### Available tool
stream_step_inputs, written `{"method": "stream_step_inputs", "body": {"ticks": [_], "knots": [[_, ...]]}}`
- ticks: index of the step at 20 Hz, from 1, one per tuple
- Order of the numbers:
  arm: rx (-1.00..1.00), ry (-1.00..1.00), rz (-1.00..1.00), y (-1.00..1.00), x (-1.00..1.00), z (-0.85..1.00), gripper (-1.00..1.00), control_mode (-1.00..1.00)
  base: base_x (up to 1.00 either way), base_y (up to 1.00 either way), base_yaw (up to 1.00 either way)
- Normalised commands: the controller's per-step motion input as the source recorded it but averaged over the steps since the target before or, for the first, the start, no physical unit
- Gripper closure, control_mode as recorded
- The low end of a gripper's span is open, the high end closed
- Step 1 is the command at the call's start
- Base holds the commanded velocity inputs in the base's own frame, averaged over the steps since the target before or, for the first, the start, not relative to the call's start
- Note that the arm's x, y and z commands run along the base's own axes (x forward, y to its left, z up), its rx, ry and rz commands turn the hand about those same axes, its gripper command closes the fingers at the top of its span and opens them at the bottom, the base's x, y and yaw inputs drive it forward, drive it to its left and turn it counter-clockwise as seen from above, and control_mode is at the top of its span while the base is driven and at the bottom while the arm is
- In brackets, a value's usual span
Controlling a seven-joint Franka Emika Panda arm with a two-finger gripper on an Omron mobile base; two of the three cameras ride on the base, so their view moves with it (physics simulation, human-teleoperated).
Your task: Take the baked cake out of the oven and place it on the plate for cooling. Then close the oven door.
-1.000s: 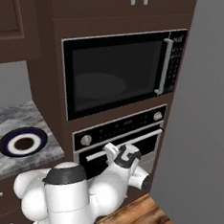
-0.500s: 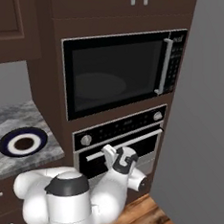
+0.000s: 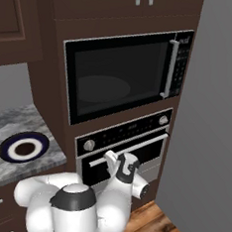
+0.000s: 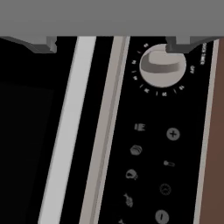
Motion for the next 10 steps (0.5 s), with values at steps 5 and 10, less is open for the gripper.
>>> {"method": "stream_step_inputs", "body": {"ticks": [5,10], "knots": [[0.03,0.0,-0.03,0.0,0.25,0.0,-1.0,-1.0,0.0,0.0,0.0],[0.02,0.0,-0.03,0.0,0.35,-0.04,-1.0,-1.0,0.0,0.0,0.0]]}}
